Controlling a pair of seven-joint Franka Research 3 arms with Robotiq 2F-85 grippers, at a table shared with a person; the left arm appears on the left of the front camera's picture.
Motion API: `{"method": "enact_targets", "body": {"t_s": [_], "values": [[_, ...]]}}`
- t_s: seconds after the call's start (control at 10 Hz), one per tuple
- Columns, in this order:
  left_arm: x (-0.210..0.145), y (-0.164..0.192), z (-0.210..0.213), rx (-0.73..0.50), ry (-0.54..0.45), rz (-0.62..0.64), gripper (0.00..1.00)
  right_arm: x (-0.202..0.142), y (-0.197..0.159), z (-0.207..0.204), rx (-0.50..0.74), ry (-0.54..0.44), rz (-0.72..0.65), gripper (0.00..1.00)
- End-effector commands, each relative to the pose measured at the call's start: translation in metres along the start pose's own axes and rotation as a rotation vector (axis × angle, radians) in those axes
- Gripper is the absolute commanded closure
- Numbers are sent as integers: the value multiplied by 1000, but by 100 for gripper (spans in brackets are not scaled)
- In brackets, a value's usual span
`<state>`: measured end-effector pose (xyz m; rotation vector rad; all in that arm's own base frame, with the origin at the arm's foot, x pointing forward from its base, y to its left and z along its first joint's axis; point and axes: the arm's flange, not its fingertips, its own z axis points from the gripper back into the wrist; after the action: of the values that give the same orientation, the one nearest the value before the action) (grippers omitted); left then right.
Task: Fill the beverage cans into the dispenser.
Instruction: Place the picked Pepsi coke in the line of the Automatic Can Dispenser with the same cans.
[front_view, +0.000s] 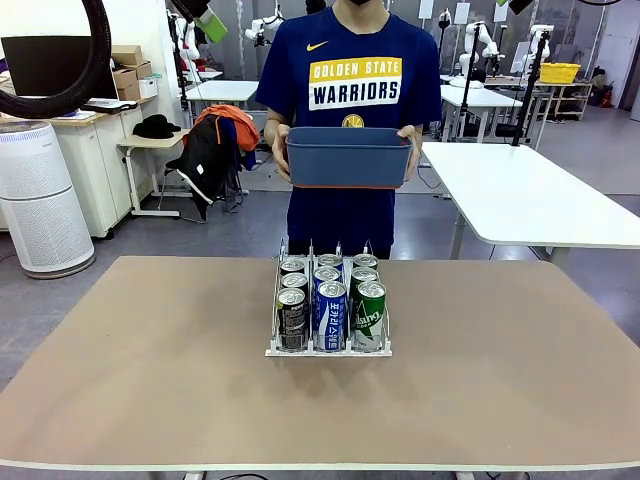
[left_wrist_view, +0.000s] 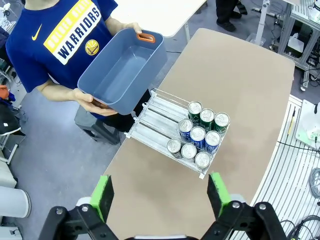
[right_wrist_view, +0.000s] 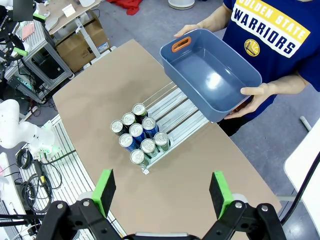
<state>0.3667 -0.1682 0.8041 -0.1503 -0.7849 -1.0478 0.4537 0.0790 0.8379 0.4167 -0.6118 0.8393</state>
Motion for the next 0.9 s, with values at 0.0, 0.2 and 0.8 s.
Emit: {"method": "enact_targets", "body": {"t_s": [0.0,0.2,0.8], "values": [[-1,0,0,-7,-1,6,0,-1,1,0,4,1,-9,0],[-1,0,0,-7,-1,6,0,-1,1,0,4,1,-9,0],[-1,0,0,-7,-1,6,0,-1,1,0,4,1,-9,0]]}}
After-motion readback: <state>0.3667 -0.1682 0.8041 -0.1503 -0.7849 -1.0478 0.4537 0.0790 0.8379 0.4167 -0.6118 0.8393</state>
